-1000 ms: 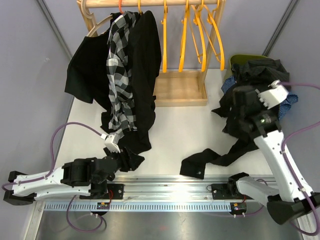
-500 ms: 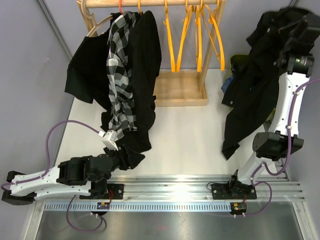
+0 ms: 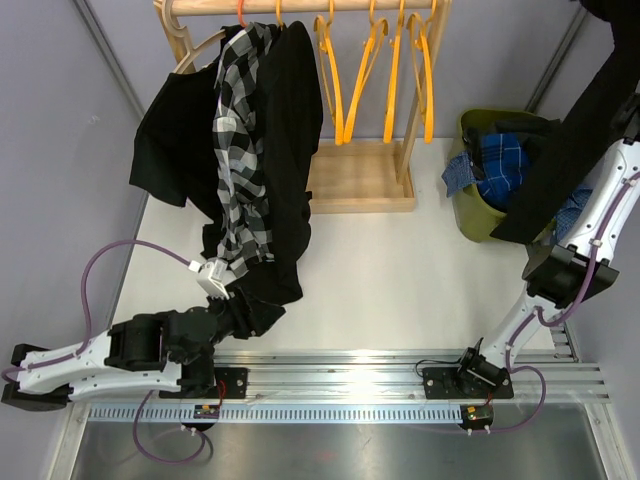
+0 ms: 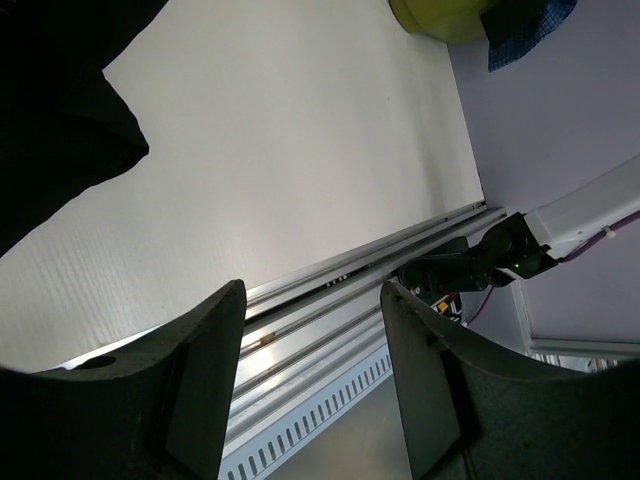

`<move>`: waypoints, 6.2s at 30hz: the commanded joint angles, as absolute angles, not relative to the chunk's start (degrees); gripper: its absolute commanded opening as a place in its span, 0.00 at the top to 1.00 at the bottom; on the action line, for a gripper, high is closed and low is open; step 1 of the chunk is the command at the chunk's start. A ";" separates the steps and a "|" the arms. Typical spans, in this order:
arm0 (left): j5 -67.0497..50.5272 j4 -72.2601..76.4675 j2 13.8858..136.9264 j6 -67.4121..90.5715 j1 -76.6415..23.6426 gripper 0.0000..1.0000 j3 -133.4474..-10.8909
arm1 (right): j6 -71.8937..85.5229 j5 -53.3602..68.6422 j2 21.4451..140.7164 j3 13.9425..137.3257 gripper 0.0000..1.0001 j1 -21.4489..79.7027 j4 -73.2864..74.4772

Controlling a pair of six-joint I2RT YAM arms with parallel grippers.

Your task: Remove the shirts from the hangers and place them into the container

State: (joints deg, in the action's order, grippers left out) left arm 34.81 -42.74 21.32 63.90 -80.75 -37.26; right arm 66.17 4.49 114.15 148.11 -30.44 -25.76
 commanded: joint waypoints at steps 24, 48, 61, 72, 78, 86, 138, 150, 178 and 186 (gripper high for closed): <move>33.14 -32.96 23.03 63.19 -80.95 0.40 -34.19 | 47.12 -11.85 117.58 102.02 1.00 -19.34 38.56; 35.06 -36.38 12.92 60.91 -80.95 0.31 -32.61 | 29.36 -12.57 100.47 104.91 0.04 -13.62 35.06; 35.86 -40.34 8.26 57.75 -80.95 0.24 -34.45 | 22.85 4.67 60.52 90.37 0.01 -5.02 23.84; 34.10 -37.88 10.37 52.03 -80.95 0.01 -35.59 | 27.15 41.38 47.90 87.89 0.02 -2.90 24.53; 33.31 -36.48 12.57 51.59 -80.95 0.01 -35.95 | 33.30 54.56 49.92 89.47 0.01 -2.90 17.50; 32.70 -34.90 14.32 50.71 -80.95 0.01 -37.18 | 52.60 67.93 49.84 87.46 0.00 -2.64 -7.09; 27.60 -31.38 12.75 51.94 -80.95 0.01 -34.80 | 22.43 -0.15 36.82 107.59 0.00 -29.18 61.25; 27.69 -30.15 15.82 51.94 -80.95 0.01 -34.98 | 17.85 17.47 38.41 96.78 0.00 -28.57 60.13; 27.86 -26.72 24.26 50.44 -80.95 0.01 -37.44 | 11.34 27.77 44.29 83.50 0.00 -9.42 43.17; 29.53 -27.33 23.55 51.15 -80.95 0.01 -36.47 | 7.03 27.81 48.25 84.46 0.01 11.06 44.82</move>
